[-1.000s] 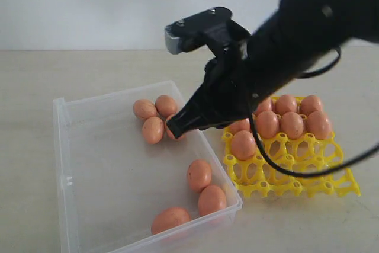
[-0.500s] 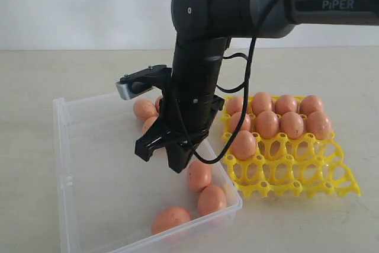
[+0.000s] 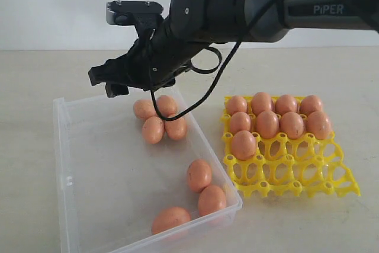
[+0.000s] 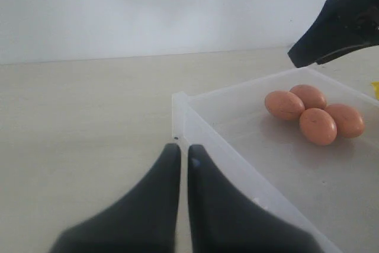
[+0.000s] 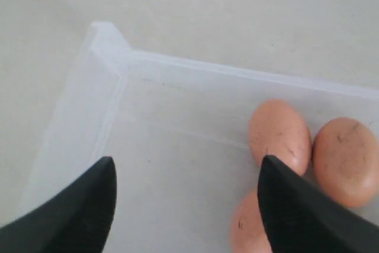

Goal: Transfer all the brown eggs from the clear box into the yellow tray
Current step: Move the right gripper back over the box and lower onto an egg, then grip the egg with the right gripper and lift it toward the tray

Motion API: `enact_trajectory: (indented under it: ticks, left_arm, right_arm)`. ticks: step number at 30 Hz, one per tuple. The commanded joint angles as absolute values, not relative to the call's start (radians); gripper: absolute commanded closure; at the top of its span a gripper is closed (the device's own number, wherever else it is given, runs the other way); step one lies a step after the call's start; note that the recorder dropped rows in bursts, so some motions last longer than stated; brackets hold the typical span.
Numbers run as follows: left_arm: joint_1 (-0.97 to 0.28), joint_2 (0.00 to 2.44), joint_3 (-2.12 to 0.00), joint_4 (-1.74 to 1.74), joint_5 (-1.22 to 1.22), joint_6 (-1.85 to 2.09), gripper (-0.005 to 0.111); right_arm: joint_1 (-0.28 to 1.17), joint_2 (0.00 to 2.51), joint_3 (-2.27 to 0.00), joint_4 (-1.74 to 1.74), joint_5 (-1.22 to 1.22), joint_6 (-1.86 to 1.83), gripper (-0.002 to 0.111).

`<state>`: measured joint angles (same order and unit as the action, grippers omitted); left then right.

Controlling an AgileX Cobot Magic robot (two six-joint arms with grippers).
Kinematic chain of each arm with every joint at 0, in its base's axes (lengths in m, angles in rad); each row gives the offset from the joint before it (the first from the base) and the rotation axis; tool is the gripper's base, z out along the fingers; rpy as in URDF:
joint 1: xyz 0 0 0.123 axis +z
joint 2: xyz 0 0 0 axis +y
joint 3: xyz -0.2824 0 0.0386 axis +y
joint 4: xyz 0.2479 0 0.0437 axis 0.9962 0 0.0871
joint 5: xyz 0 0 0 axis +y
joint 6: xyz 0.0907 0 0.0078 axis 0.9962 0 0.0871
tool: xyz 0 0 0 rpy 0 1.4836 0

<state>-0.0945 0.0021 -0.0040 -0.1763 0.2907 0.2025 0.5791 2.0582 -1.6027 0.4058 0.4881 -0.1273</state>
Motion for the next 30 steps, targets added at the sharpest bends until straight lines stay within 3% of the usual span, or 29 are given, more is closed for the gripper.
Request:
enact_trajectory:
  ticks: [1,6,11,30]
  left_arm:
    - [-0.100,0.000,0.000,-0.175,0.284,0.203,0.103]
    - [-0.100,0.000,0.000,-0.175,0.284,0.203,0.103]
    - [-0.100,0.000,0.000,-0.175,0.284,0.203,0.103]
    - [-0.100,0.000,0.000,-0.175,0.284,0.203,0.103]
  right_arm:
    - [0.579,2.107,-1.606,0.398,0.442,-0.032,0.050]
    - [0.579,2.152,-1.606,0.391,0.353,-0.106,0.050]
    - [0.579,2.173,-1.606,0.391,0.321,-0.504,0.050]
    - [0.579,2.313,-1.606,0.351,0.130,-0.587,0.050]
